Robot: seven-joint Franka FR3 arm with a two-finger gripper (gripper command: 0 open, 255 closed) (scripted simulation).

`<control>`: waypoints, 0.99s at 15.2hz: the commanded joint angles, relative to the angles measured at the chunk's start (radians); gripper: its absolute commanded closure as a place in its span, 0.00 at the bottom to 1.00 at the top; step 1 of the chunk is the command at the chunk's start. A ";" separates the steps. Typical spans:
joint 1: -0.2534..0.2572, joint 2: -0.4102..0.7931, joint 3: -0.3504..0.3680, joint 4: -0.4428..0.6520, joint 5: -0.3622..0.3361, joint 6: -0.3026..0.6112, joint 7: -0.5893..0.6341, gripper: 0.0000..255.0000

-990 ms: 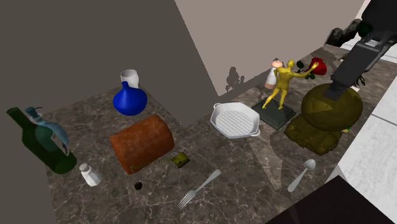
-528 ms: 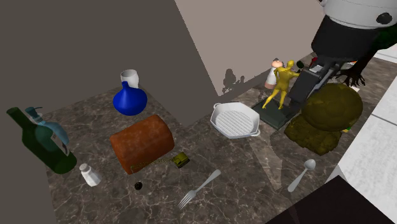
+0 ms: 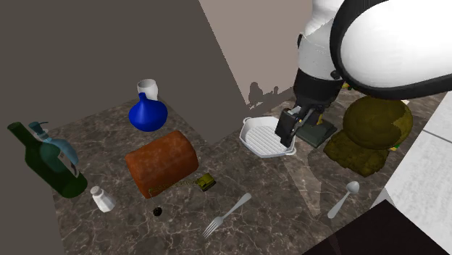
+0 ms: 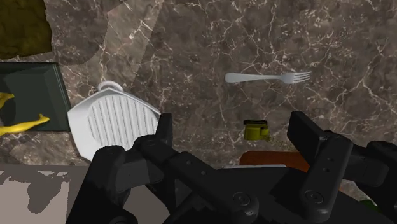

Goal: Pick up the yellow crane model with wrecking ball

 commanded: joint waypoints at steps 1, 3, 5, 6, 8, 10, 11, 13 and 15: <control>-0.002 0.077 0.022 0.009 -0.006 0.065 0.026 0.00; -0.003 0.149 0.043 0.024 -0.017 0.116 0.055 0.00; -0.004 0.224 0.064 0.044 -0.033 0.165 0.087 0.00; -0.005 0.263 0.073 0.056 -0.043 0.187 0.103 0.00; -0.005 0.341 0.091 0.084 -0.069 0.229 0.139 0.00; -0.004 0.421 0.105 0.118 -0.100 0.267 0.177 0.00; -0.002 0.462 0.110 0.137 -0.117 0.283 0.197 0.00; 0.004 0.543 0.118 0.178 -0.155 0.312 0.238 0.00; 0.015 0.626 0.119 0.225 -0.194 0.336 0.278 0.00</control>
